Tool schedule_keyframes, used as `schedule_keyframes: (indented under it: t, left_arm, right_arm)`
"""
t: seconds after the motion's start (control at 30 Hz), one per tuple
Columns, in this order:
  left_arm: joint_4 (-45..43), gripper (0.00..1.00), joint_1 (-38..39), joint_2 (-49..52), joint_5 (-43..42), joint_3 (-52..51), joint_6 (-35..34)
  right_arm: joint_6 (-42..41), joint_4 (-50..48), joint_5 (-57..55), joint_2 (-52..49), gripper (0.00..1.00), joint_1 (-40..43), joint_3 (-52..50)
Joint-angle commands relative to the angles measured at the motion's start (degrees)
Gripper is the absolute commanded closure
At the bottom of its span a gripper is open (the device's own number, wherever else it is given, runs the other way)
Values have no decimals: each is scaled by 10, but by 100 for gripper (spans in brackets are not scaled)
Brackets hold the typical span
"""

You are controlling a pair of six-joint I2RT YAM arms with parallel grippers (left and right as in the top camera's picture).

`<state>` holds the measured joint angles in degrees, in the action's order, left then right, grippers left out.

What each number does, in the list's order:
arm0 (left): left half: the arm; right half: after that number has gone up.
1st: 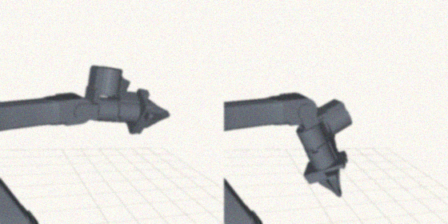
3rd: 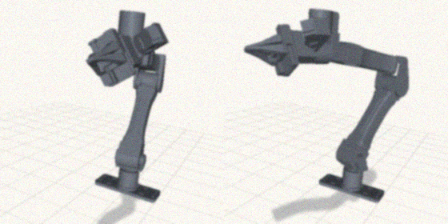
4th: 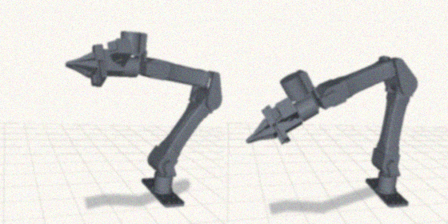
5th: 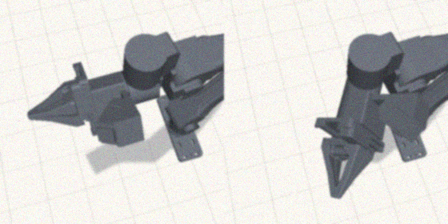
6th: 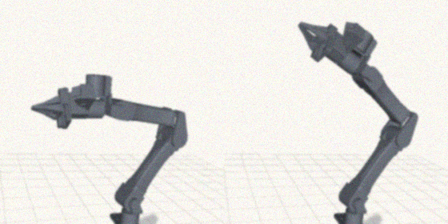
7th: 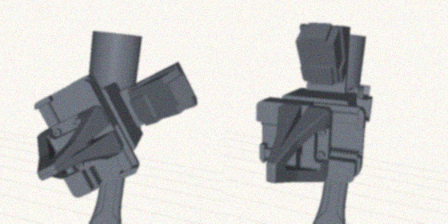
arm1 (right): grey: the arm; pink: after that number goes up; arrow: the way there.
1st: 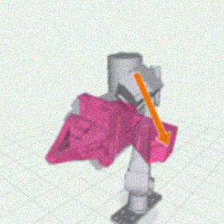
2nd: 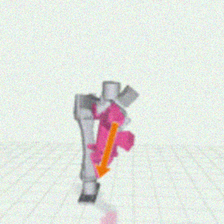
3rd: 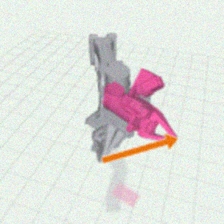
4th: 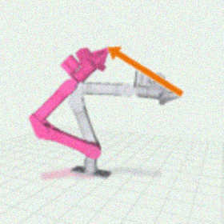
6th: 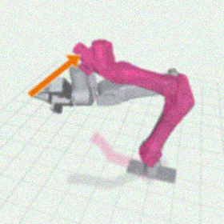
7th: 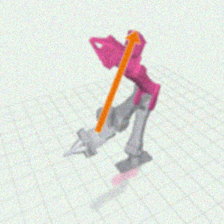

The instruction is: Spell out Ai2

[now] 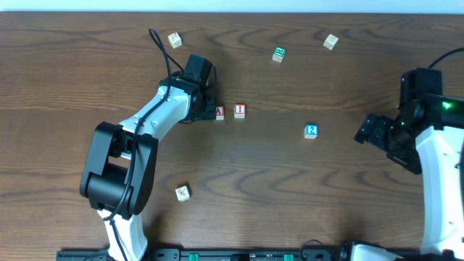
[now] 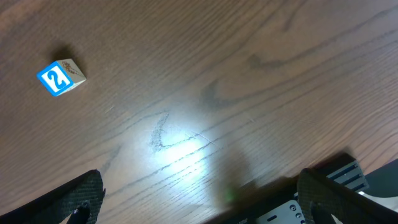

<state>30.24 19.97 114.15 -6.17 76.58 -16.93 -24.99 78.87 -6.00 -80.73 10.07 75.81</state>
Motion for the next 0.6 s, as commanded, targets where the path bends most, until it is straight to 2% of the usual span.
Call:
schedule_keyframes:
  t: [0.0, 0.57]
  left_arm:
    - [-3, 43, 1, 11, -14, -2, -16]
    - [6, 44, 37, 11, -5, -3, -15]
  right_arm:
    - [-3, 2, -2, 1, 1, 4, 6]
    - [-3, 3, -2, 1, 1, 4, 6]
